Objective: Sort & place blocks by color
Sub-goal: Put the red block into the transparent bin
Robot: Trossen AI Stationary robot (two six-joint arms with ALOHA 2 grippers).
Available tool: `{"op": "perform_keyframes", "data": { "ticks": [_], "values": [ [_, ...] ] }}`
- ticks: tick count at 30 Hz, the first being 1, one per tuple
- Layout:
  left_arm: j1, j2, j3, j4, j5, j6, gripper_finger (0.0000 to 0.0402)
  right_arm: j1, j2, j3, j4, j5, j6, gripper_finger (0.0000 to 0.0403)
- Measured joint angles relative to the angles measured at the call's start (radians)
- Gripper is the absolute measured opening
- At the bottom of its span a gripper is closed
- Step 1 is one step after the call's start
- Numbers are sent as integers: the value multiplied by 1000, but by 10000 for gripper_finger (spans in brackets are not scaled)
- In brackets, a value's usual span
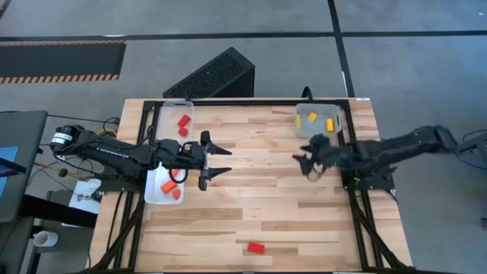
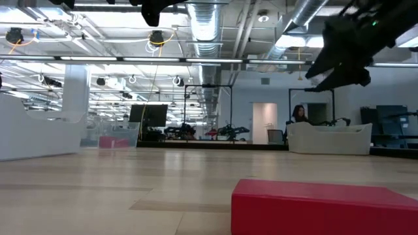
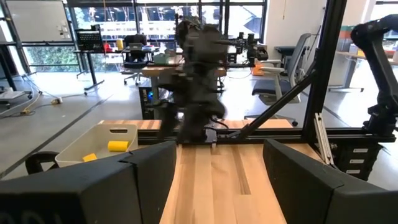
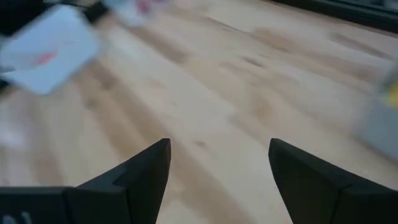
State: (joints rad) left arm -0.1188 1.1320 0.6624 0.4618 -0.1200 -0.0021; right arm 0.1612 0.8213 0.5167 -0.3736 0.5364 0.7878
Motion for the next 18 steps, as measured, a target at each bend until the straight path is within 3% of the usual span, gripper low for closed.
{"op": "perform_keyframes", "data": {
  "ticks": [5, 9, 14, 18],
  "values": [
    [0, 0, 0, 0, 0, -1, 229, 289, 155, 0, 211, 248, 27, 291],
    [0, 0, 0, 0, 0, -1, 229, 448, 313, 0, 424, 418, -7, 291],
    [0, 4, 0, 2, 0, -2, 229, 551, 482, 0, 672, 583, -77, 291],
    [-1, 49, 1, 27, 23, -10, 229, 573, 553, 0, 797, 628, -135, 291]
  ]
}}
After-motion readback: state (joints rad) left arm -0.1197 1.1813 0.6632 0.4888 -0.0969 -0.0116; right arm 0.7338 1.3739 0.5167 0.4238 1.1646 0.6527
